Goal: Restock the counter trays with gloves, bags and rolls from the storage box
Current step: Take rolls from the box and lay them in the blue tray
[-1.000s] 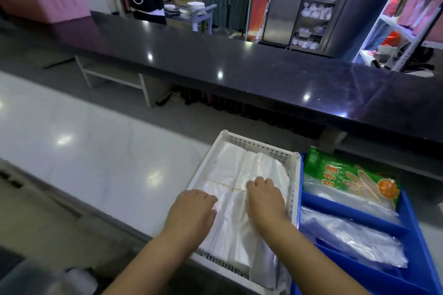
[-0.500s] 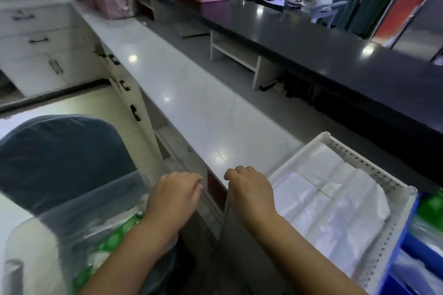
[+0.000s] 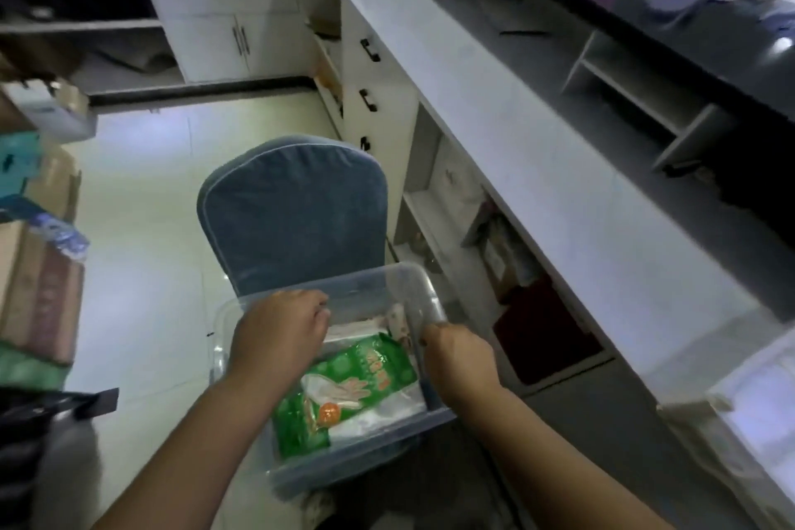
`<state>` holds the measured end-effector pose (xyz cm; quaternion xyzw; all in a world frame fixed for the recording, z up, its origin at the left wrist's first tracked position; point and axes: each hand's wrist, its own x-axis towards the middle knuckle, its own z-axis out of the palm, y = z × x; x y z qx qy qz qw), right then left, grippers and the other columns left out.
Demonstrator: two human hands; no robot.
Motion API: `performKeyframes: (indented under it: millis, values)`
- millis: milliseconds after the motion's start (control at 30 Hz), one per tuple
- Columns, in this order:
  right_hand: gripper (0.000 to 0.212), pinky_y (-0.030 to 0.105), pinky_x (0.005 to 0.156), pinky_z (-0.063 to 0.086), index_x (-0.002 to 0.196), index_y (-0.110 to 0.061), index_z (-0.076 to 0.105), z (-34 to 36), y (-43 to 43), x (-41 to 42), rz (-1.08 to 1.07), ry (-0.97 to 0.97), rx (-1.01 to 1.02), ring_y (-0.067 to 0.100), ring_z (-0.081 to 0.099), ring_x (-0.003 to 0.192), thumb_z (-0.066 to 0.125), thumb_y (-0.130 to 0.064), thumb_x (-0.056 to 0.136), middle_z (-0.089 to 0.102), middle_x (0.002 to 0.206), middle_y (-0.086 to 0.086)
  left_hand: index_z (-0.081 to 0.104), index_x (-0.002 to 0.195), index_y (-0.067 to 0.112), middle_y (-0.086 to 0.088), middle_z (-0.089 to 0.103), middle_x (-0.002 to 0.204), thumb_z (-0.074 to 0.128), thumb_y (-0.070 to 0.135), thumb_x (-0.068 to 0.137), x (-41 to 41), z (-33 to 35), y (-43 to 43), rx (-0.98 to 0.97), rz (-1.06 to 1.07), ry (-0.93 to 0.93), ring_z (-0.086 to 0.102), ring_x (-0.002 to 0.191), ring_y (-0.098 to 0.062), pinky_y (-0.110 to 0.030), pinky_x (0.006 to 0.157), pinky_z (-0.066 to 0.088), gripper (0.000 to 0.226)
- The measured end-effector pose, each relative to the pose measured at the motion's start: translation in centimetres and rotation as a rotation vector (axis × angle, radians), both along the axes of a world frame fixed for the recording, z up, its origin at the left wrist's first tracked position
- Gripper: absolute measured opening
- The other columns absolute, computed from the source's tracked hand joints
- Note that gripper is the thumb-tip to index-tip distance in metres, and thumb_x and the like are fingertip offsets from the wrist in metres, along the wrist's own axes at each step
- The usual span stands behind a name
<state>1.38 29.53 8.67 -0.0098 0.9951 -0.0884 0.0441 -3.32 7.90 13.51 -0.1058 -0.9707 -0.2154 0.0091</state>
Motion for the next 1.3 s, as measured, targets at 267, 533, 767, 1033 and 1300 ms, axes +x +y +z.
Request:
performKeyframes:
  millis: [267,533,767,1033,1300]
  values:
    - [0.017,0.031,0.061,0.044,0.095,-0.017,0.06,-5.9,-5.2,-1.1,0.02,-0.279,0.04,0.031,0.065,0.086,0.046,-0.017,0.086,0.069,0.096,0.007,0.069,0.104,0.022,-0.003,0.072,0.103,0.055,0.023,0.087,-0.3,-3.7,-8.2,0.132,0.145,-0.149,0.064,0.089,-0.025,-0.032,0.069,0.047,0.022]
    - [0.018,0.032,0.066,0.049,0.097,-0.014,0.061,-13.8,-6.7,-4.3,0.118,-0.453,0.088,0.033,0.064,0.087,0.047,-0.014,0.085,0.068,0.097,0.012,0.066,0.11,0.024,0.001,0.069,0.111,0.052,0.025,0.089,-0.4,-9.7,-11.3,0.132,0.245,-0.353,0.063,0.097,-0.02,-0.028,0.074,0.046,0.025]
    - [0.026,0.033,0.069,0.046,0.101,-0.007,0.064,-21.1,-7.3,-9.7,0.206,-0.437,0.052,0.033,0.059,0.097,0.05,-0.004,0.08,0.063,0.105,0.015,0.061,0.118,0.028,0.005,0.065,0.121,0.053,0.029,0.09,-1.2,-14.6,-10.3,0.12,0.268,-0.494,0.06,0.105,-0.017,-0.028,0.08,0.045,0.029]
    - [0.036,0.038,0.087,0.042,0.114,-0.004,0.056,-28.8,-7.1,-15.4,0.515,-0.387,0.209,0.032,0.051,0.109,0.049,0.001,0.079,0.058,0.119,0.016,0.059,0.12,0.031,0.006,0.065,0.12,0.055,0.028,0.09,-2.4,-20.1,-8.9,0.103,0.344,-0.579,0.06,0.104,-0.016,-0.029,0.082,0.047,0.03]
    - [0.022,0.038,0.081,0.045,0.1,-0.007,0.065,-30.8,-5.7,-14.4,0.506,-0.401,0.299,0.033,0.056,0.098,0.058,-0.007,0.079,0.065,0.102,0.015,0.061,0.119,0.026,0.002,0.066,0.119,0.056,0.026,0.089,-3.2,-23.7,-5.8,0.144,0.337,-0.64,0.059,0.107,-0.018,-0.028,0.081,0.044,0.031]
